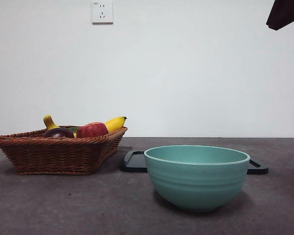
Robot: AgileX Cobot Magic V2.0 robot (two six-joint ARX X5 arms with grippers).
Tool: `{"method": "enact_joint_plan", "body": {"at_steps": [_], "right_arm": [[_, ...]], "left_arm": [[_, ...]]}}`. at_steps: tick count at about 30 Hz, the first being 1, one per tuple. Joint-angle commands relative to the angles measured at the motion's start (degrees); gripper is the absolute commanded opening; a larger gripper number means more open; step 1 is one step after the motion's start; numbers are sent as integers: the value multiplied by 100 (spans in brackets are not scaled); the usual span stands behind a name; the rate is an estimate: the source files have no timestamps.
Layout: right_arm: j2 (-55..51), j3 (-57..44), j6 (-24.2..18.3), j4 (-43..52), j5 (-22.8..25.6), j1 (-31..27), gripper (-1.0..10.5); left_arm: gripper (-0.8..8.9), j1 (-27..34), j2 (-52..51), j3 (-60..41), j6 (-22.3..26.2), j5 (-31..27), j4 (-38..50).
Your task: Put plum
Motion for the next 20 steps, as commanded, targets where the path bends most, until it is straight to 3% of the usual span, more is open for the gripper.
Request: {"method": "enact_joint_plan", "body": {"at_steps": [1, 20], "right_arm": [[46, 116, -48, 59, -13, 39, 5], [46, 116, -48, 61, -15, 39, 5]], "left_arm": [[8, 15, -133, -234, 24, -31, 59], [8, 15, -922, -697, 24, -55, -1040]]}}
